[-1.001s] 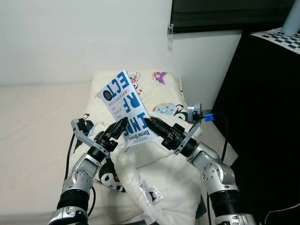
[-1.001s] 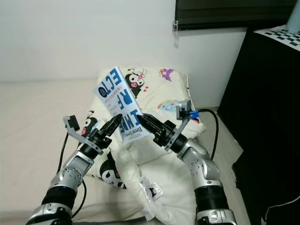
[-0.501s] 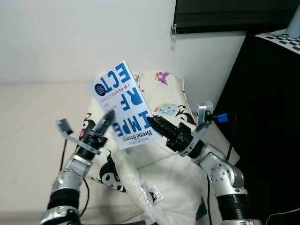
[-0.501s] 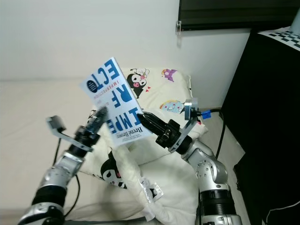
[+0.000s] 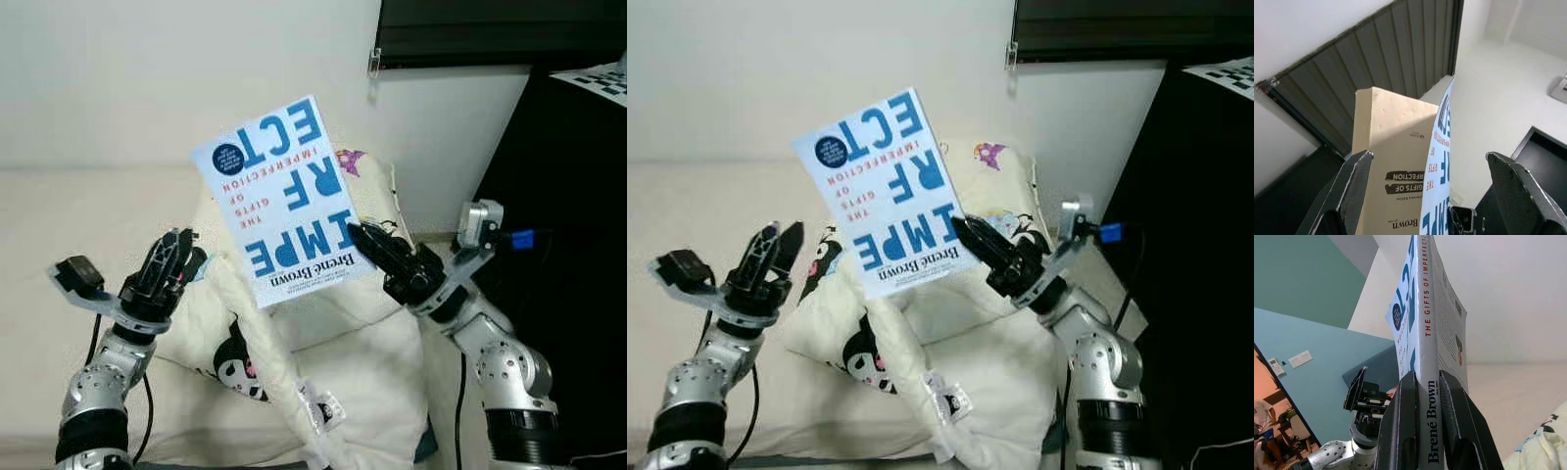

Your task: Clean up the room

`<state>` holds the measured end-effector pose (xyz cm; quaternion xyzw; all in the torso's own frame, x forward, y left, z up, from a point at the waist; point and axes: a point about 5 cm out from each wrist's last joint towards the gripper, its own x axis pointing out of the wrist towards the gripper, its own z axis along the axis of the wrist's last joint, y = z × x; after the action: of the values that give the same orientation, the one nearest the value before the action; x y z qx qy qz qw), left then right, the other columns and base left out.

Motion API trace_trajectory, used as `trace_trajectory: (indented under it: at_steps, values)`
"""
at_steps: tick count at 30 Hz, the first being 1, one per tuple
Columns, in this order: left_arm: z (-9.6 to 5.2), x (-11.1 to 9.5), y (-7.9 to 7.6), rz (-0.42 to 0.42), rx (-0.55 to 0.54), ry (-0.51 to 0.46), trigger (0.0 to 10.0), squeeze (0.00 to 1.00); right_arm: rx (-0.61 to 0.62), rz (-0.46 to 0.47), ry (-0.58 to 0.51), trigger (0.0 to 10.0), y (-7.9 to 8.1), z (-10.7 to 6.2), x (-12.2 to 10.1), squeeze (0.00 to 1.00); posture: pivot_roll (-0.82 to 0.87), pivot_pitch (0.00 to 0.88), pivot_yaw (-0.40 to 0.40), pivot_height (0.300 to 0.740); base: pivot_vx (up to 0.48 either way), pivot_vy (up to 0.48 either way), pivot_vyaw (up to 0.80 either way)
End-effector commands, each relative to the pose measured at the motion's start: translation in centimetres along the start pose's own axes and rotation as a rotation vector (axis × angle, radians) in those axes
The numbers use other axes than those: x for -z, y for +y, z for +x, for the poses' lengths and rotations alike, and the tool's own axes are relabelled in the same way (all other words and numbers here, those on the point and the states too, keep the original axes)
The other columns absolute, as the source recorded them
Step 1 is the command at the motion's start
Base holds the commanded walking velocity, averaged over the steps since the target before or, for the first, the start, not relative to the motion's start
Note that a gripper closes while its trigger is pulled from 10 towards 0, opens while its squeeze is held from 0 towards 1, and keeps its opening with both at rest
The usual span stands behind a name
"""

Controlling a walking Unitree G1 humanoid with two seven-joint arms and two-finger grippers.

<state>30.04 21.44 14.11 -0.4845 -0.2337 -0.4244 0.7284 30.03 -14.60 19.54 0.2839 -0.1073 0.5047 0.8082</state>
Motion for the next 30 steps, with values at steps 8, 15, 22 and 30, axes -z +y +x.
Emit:
trace_trajectory:
  at_steps: [8,15,22,30]
  values:
    - [-0.3,1.9,0.1,-0.026,-0.011,0.065,10.0,0.00,-0.142,0.025,-0.055,10.0,2.0,1.2,-1.4,0.00,-0.14,0.090,-0.018,0.740,0.000,0.000,0.64]
    - [-0.3,1.7,-0.1,-0.029,0.002,0.071,10.0,0.00,-0.246,0.044,-0.123,10.0,3.6,1.9,-2.9,0.00,-0.14,0.089,-0.018,0.740,0.000,0.000,0.64]
    - [-0.3,2.0,-0.1,-0.034,0.003,0.077,10.0,0.00,-0.267,0.061,-0.122,10.0,4.0,2.4,-2.8,0.00,-0.14,0.090,-0.019,0.740,0.000,0.000,0.64]
    - [-0.3,1.9,-0.2,-0.049,0.018,0.044,10.0,0.00,-0.178,0.105,-0.062,10.0,3.0,2.3,-1.4,0.00,-0.14,0.091,-0.020,0.740,0.000,0.000,0.64]
